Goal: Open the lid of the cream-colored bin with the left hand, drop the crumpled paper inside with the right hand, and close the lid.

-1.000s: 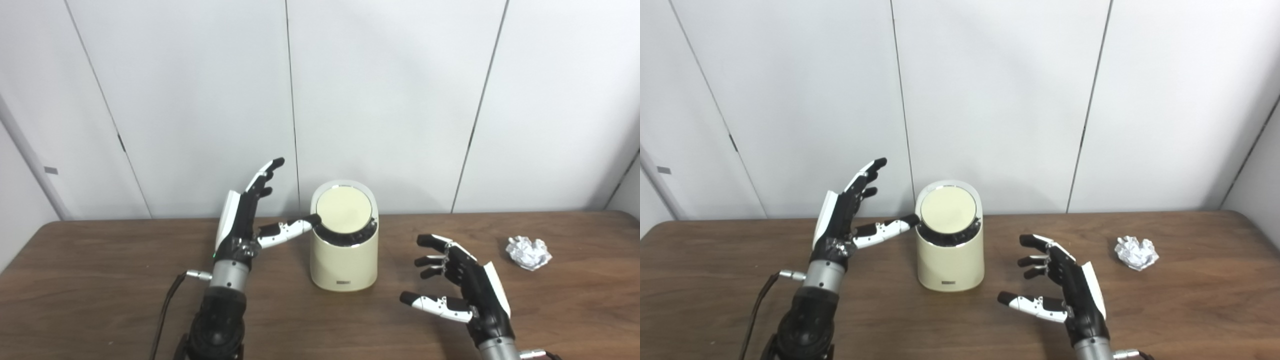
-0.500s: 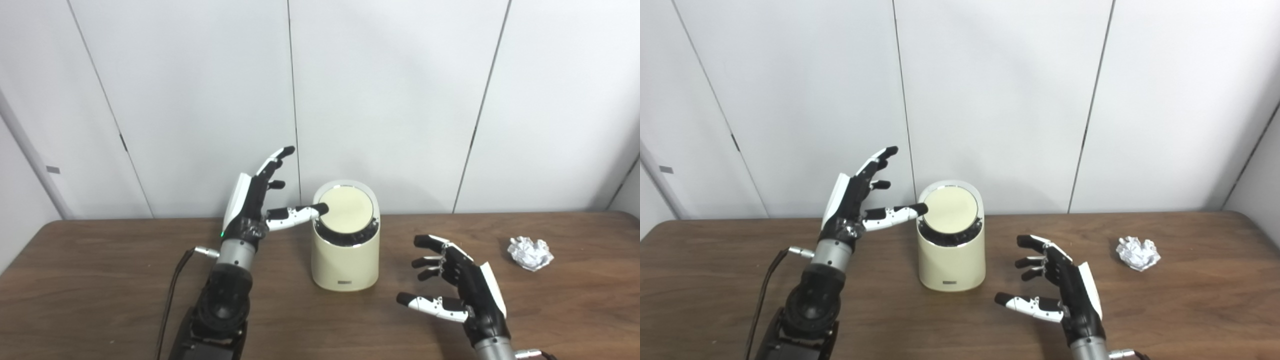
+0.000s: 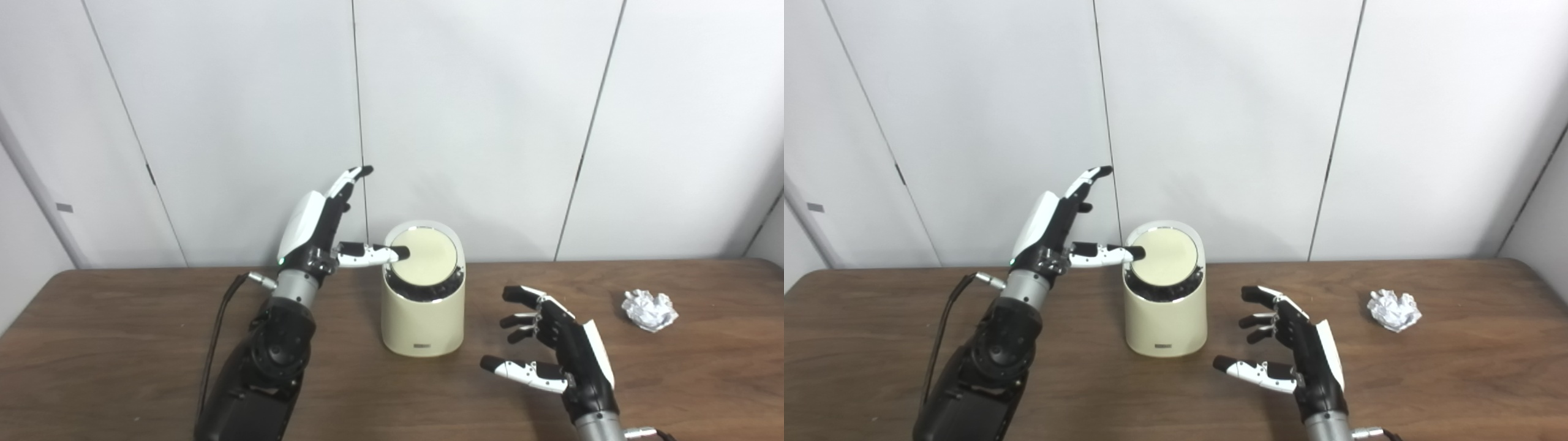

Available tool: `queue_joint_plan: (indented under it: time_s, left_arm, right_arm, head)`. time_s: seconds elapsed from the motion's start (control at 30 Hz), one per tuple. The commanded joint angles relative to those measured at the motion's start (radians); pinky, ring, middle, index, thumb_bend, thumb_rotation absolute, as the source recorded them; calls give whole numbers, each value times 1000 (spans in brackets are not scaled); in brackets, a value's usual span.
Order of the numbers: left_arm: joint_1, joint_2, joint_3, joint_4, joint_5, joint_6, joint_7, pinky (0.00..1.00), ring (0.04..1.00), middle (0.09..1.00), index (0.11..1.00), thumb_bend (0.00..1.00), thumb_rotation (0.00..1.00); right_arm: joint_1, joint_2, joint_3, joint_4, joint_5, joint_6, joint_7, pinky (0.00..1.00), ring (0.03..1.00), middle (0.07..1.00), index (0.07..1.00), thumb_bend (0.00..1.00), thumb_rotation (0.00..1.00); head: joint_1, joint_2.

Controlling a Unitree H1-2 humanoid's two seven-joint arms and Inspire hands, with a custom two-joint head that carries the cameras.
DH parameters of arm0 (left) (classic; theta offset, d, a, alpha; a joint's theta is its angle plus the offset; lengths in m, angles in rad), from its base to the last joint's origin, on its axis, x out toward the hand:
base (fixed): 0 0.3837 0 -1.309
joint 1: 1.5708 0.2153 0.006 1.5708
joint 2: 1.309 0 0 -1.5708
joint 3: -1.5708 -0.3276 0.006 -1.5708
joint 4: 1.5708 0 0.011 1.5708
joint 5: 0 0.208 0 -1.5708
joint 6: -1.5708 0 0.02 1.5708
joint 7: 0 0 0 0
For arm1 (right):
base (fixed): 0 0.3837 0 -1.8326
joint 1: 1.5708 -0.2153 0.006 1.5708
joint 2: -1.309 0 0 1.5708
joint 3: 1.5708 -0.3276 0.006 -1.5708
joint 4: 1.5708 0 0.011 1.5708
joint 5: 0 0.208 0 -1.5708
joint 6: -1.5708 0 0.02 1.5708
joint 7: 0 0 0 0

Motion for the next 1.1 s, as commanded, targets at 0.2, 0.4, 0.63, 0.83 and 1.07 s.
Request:
queue_joint_plan:
  time_s: [0.2,0.4,0.63,0.83,1.07]
  left_arm:
    - [-72,18,-33,5,55,-15,-2,730,933,987,992,951,216]
    - [-90,25,-61,19,95,-10,-6,758,949,998,1000,973,219]
    - [-100,16,-82,34,106,-12,-13,764,952,1000,1000,977,231]
    - [-107,16,-107,48,144,-24,6,752,947,995,1000,965,224]
    - [-127,22,-131,82,203,-38,29,763,949,991,1000,972,235]
  right_arm:
    - [-34,2,1,-28,7,-36,-12,469,591,749,721,745,92]
    - [-31,0,1,-38,-4,-22,-13,491,598,753,726,741,114]
    - [-32,1,0,-36,10,-26,-9,483,598,750,725,738,91]
    - [-34,1,-2,-43,1,-16,-14,486,593,748,721,752,98]
    - [-36,-3,4,-47,-5,-22,-9,489,593,753,720,752,102]
  head:
    - [-3,3]
    - [-2,7]
    - [-3,8]
    - [4,9]
    - [1,10]
